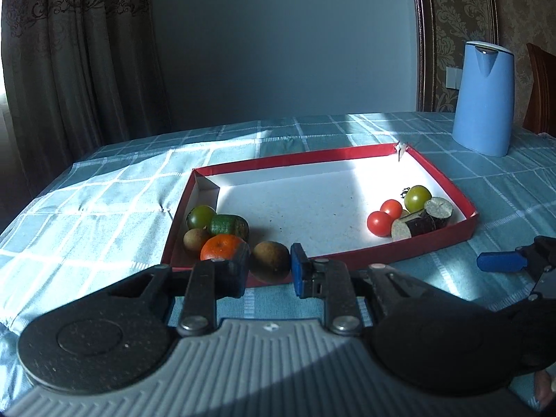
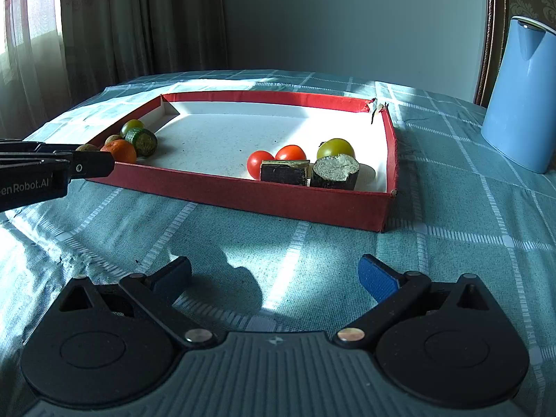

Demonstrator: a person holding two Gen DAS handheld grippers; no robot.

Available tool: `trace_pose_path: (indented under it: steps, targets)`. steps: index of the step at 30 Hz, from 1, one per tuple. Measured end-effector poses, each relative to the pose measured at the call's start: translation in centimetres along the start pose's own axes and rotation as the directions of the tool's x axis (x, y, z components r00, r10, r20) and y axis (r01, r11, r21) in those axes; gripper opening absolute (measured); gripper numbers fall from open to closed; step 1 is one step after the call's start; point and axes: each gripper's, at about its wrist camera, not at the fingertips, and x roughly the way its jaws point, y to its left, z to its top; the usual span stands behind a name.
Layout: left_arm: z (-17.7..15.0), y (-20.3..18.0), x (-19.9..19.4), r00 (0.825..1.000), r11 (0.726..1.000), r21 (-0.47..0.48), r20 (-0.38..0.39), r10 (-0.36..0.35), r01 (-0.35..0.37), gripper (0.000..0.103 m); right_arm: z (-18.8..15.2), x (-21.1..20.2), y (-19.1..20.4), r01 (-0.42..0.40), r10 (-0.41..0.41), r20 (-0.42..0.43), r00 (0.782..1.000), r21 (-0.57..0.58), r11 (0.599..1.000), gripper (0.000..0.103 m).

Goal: Organize fruits
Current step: 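Grasp the second kiwi with the left gripper, then lower the kiwi into the tray and open the left gripper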

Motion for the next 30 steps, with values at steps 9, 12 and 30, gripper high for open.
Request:
trace_pose_path:
  steps: [9,12,30]
  targets:
    - [2.3,0.0,4.2,0.997,0.996,-0.053,-0.035,0.067,-0.068,0.023,0.0,0.0,0.0,0.0,0.0,0.0,1.0,0.0,1.0,0.103]
    - [2.2,0.1,5.3,0.994,0.994,-0.058,-0.054,0.09,-0.093,0.023,0.0,0.0,0.0,0.0,0.0,0.0,1.0,0.0,1.0,0.103]
    - [1.4,0.4,6.5,0.994,0.994,-0.055,-0.06,0.091,-0.095,0.033,0.0,0.0,0.1,0.0,0.0,0.0,1.0,0.0,1.0,0.103]
